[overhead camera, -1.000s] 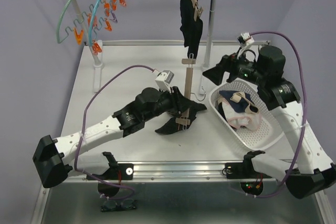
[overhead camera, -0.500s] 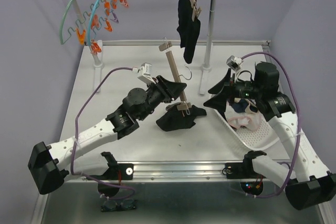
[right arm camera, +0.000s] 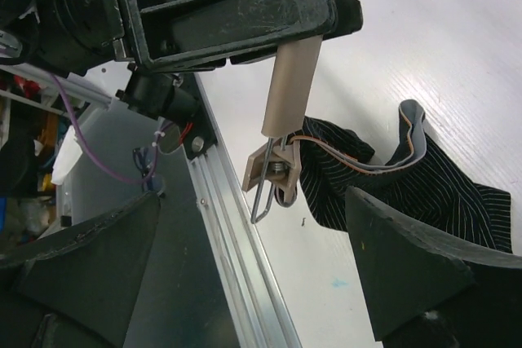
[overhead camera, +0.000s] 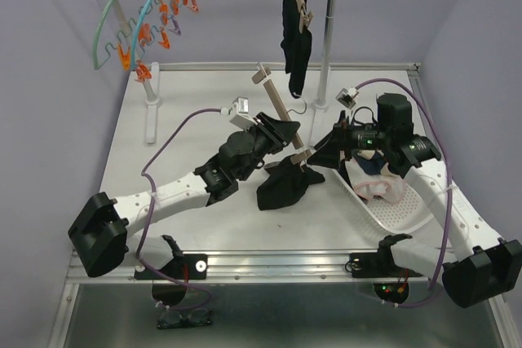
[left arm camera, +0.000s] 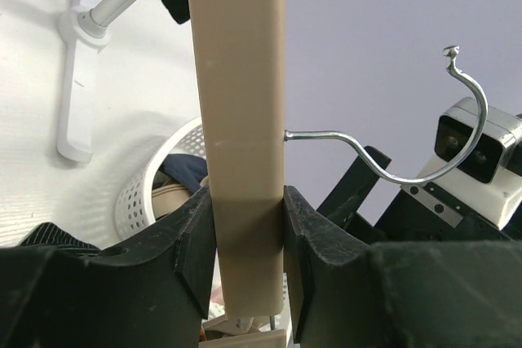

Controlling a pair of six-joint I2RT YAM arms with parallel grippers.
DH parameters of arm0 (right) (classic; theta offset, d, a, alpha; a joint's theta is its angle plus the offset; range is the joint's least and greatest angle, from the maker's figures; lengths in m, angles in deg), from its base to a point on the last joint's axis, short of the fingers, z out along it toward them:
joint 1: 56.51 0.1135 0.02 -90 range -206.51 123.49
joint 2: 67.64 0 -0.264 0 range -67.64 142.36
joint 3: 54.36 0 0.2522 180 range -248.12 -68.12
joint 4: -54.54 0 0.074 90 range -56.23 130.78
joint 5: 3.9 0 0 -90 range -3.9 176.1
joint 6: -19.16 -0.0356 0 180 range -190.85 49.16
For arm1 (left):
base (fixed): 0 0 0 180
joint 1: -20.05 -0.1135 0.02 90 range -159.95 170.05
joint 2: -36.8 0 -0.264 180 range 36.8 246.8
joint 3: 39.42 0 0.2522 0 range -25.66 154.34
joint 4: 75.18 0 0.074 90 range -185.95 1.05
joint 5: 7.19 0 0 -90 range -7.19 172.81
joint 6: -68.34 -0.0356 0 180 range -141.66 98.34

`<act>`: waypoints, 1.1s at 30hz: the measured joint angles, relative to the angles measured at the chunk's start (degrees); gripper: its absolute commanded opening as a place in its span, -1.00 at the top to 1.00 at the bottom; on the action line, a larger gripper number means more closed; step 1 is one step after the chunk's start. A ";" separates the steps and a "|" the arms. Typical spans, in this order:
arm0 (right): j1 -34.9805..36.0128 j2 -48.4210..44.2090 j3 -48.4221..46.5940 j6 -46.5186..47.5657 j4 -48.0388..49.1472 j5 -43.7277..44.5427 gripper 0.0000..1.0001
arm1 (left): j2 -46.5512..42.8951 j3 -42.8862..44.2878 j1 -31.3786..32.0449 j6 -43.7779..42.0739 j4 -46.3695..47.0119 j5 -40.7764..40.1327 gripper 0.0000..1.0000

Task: Remove the underwear clipped to the hanger
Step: Remove the underwear from the hanger.

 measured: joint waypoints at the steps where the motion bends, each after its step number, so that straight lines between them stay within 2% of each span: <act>1: 0.35 0.31 0.00 -0.02 0.00 0.48 -1.00 | 0.81 0.68 0.13 0.17 0.11 -0.17 0.94; 6: 1.75 1.36 0.00 0.00 0.02 2.71 -0.92 | 2.14 2.49 0.70 0.52 1.09 -0.83 0.94; 11: 2.38 1.79 -0.02 0.11 0.04 5.14 -0.64 | 3.23 4.11 1.14 0.61 2.19 -1.20 0.95; 17: 2.38 1.79 -0.04 0.26 0.04 7.91 -0.47 | 4.83 4.48 1.62 0.79 2.54 -1.44 0.95; 19: 2.38 1.86 -0.07 0.28 0.04 8.55 -0.31 | 5.22 4.48 1.68 0.81 2.54 -1.53 0.95; 21: 2.38 1.99 -0.07 0.26 0.04 9.01 -0.03 | 5.44 4.48 1.79 0.83 2.54 -1.62 0.96; 22: 2.38 2.05 -0.07 0.22 0.04 9.22 0.24 | 5.44 4.48 1.84 0.87 2.51 -1.64 0.96; 25: 2.38 2.47 -0.28 0.35 -0.07 9.11 0.66 | 5.49 4.48 1.88 0.81 2.51 -2.23 0.96; 26: 2.38 2.67 -0.35 0.39 0.02 9.42 0.95 | 5.49 4.48 1.84 0.70 2.43 -2.51 0.96; 27: 2.40 2.78 -0.39 0.46 0.07 9.64 0.99 | 5.49 4.48 1.84 0.55 2.23 -2.93 0.96; 30: 2.34 3.04 -0.44 1.22 0.04 10.08 0.98 | 5.51 4.50 1.86 0.42 2.08 -3.30 0.96; 31: 2.34 3.04 -0.46 1.27 0.02 10.05 0.88 | 5.51 4.50 1.88 0.42 2.10 -3.32 0.96; 32: 2.34 3.04 -0.50 1.27 0.02 10.05 0.39 | 5.51 4.50 1.88 0.46 2.12 -3.30 0.96; 33: 2.34 3.04 -0.50 1.29 0.04 10.03 0.02 | 5.51 4.50 1.88 0.44 2.12 -3.32 0.96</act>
